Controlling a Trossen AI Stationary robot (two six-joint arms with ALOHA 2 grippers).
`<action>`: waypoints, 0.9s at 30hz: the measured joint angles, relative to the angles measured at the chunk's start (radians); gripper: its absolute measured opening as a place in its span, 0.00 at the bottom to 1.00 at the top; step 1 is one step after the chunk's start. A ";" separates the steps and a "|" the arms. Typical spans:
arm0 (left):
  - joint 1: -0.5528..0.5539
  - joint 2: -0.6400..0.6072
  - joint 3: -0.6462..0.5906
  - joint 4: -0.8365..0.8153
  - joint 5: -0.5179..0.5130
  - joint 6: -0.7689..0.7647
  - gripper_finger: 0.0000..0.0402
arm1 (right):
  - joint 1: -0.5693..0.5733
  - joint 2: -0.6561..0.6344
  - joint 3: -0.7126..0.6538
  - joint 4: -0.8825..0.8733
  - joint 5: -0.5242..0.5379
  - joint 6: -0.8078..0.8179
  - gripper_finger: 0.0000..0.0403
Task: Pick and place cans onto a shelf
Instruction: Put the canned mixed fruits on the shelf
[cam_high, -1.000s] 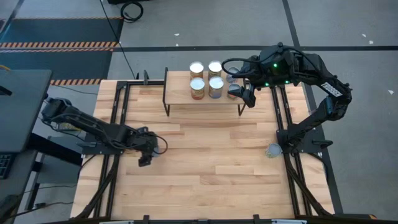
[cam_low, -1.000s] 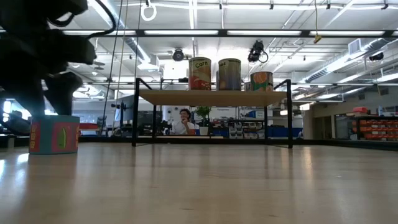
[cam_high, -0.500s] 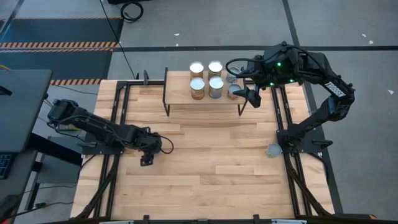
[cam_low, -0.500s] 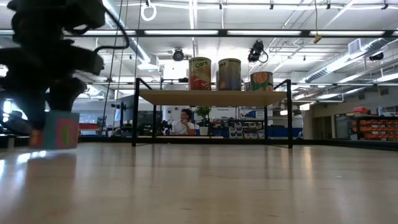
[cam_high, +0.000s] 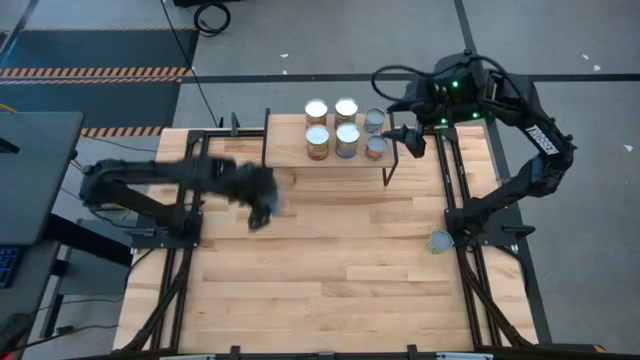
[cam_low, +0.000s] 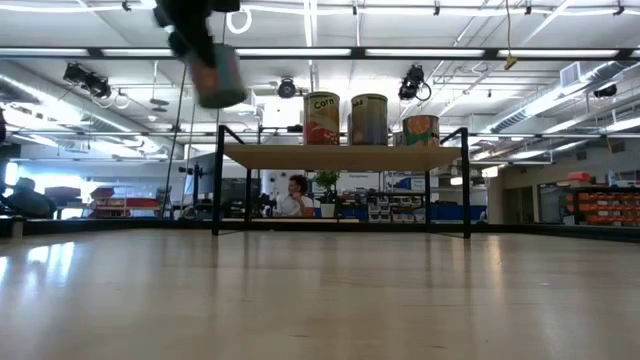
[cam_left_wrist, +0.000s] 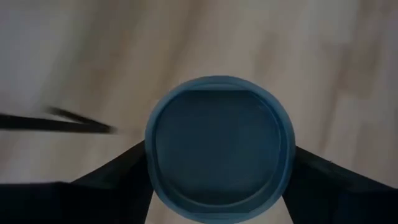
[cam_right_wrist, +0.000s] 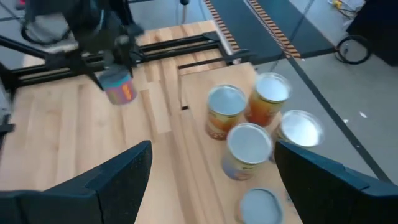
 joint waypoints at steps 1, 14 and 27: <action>0.050 0.024 0.056 -0.039 0.002 0.019 0.71 | -0.014 0.001 0.000 0.000 0.000 -0.008 0.86; 0.568 0.393 0.555 -0.132 0.105 0.493 0.71 | -0.217 0.018 -0.013 0.049 -0.124 -0.110 0.86; 0.733 0.510 0.558 -0.042 0.188 0.537 0.72 | -0.297 0.032 -0.204 0.183 -0.182 -0.218 0.86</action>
